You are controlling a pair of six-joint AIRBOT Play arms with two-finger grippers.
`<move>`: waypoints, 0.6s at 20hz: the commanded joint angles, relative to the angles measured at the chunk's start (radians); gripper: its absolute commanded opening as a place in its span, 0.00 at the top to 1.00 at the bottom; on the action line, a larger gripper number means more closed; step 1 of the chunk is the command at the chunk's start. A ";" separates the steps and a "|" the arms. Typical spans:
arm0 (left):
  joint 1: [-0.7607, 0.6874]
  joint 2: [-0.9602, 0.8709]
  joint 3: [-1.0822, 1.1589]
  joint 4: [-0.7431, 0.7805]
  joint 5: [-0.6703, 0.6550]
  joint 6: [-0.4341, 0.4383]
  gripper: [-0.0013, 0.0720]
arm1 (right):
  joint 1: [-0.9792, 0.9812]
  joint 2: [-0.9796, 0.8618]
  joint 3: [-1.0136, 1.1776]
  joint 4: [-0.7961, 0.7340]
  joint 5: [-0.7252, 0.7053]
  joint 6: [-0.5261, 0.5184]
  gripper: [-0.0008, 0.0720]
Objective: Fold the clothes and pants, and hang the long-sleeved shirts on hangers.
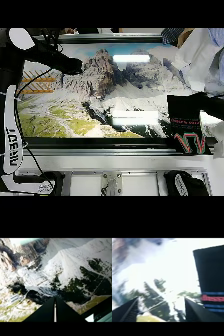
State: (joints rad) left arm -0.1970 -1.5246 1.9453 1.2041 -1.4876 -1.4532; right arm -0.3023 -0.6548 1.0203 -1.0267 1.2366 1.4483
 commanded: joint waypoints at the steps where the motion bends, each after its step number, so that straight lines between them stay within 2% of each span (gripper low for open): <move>1: 0.000 0.000 0.001 0.000 0.006 -0.002 0.96 | 0.194 -0.009 -0.037 0.101 0.001 -0.039 0.71; 2: 0.000 0.000 0.001 0.000 0.006 -0.002 0.96 | 0.239 -0.020 -0.043 0.100 0.001 -0.039 0.92; 3: 0.000 0.000 0.001 0.000 0.006 -0.002 0.96 | 0.279 -0.034 -0.045 0.100 0.001 -0.039 0.97; 12: 0.000 0.000 0.001 0.000 0.007 -0.002 0.96 | 0.343 -0.105 -0.045 0.108 0.002 -0.039 0.97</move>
State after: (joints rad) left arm -0.1970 -1.5246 1.9453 1.2041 -1.4815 -1.4563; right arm 0.0296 -0.7494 0.9764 -0.9264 1.2373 1.4109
